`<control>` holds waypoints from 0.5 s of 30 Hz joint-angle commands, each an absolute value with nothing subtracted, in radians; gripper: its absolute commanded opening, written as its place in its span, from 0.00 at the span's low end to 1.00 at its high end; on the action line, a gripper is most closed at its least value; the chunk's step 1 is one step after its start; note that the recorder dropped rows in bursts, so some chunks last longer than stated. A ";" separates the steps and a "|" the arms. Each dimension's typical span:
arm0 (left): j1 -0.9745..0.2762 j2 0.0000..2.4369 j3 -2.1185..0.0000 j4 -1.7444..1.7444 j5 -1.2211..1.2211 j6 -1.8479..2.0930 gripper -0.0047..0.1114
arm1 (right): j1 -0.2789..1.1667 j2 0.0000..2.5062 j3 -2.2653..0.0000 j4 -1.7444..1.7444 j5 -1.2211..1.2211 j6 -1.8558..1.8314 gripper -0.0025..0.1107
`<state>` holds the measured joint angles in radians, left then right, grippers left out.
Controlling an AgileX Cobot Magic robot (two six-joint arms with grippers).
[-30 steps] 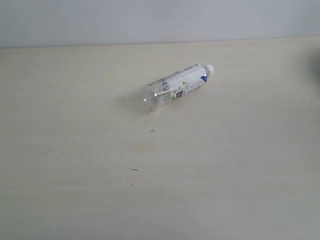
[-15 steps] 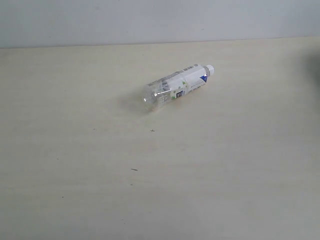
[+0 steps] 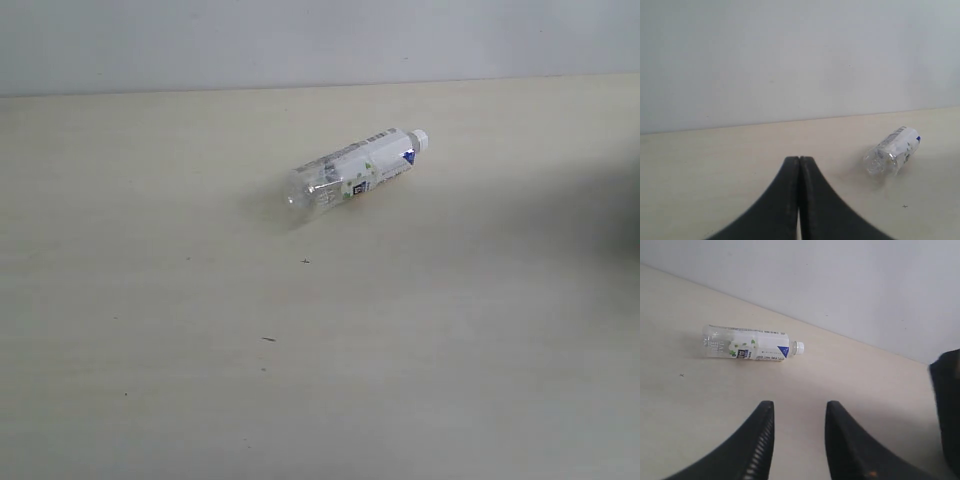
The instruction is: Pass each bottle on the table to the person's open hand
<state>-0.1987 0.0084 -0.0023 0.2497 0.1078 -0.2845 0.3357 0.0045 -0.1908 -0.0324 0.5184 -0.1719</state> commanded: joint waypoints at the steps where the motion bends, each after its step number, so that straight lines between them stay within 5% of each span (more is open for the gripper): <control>1: -0.197 0.008 0.000 0.250 0.109 -0.292 0.04 | 0.337 0.000 -0.191 -0.037 0.515 -0.175 0.33; 15: -0.197 0.008 0.000 0.250 0.109 -0.292 0.04 | 0.416 0.000 -0.191 -0.067 0.427 -0.175 0.33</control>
